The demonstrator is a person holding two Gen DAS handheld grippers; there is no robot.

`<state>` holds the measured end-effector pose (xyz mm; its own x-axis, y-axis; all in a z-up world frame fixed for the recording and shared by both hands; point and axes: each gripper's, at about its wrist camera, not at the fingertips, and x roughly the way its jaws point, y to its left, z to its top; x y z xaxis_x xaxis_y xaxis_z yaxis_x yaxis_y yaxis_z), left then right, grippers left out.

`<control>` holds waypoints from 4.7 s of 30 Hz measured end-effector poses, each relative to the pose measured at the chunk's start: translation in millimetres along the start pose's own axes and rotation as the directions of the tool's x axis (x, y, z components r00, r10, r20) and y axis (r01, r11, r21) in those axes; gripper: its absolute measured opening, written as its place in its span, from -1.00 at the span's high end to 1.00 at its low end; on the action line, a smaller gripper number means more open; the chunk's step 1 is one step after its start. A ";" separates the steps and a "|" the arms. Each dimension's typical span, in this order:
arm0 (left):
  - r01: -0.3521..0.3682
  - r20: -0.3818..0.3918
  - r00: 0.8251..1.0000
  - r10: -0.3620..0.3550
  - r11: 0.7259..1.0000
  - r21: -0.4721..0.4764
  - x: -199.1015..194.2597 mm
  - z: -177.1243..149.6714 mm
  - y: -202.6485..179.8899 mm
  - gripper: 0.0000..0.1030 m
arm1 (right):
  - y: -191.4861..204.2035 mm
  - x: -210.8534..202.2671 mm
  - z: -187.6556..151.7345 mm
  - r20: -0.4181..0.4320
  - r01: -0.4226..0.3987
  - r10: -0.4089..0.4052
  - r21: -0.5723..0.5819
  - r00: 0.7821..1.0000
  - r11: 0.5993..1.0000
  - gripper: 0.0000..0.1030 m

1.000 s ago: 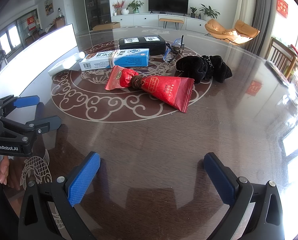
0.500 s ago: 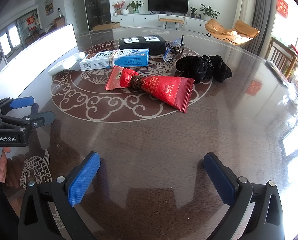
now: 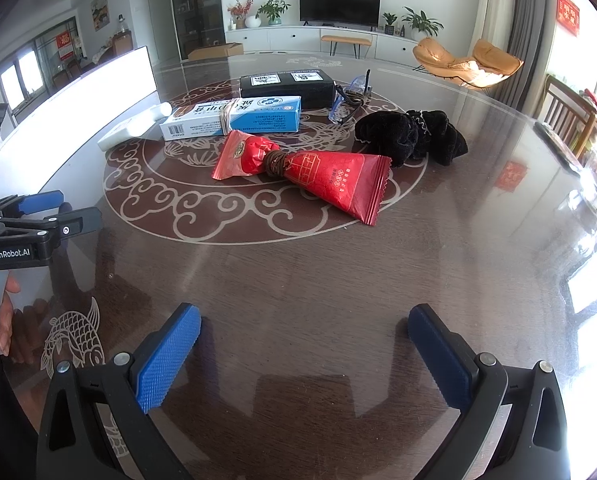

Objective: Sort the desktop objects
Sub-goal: 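Move the right tool over the red candy bag, then grasp the white sunscreen bottle with the left tool while the right tool waits over the red bag, then close the right tool on the red candy bag, then carry the sunscreen bottle and red bag into the bin and open both tools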

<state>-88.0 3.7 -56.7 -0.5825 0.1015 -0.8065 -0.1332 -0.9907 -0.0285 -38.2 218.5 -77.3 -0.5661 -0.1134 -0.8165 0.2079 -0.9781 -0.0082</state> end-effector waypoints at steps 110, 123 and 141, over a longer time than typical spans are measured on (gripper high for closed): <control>0.100 -0.094 0.992 -0.082 0.972 0.212 32.5 69.8 26.5 0.03 | 46.7 48.8 44.3 -0.028 -0.221 0.223 -0.310 0.974 0.925 -1.00; 0.062 -0.002 0.998 -0.062 0.998 0.029 -25.4 3.3 54.6 0.03 | 29.5 53.3 80.6 -0.221 -0.299 0.256 -0.193 0.941 0.934 -0.98; 0.072 0.242 0.970 -0.008 0.964 -0.256 -168.1 20.6 190.5 0.03 | 176.6 -38.7 189.1 -0.048 -0.394 0.399 -0.302 0.916 0.868 0.62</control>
<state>-31.9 -200.2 85.6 -0.7578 0.1289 -0.6397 0.0349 -0.9709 -0.2369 -130.4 17.2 62.1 -0.3974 -0.4856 -0.7787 0.6445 -0.7517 0.1398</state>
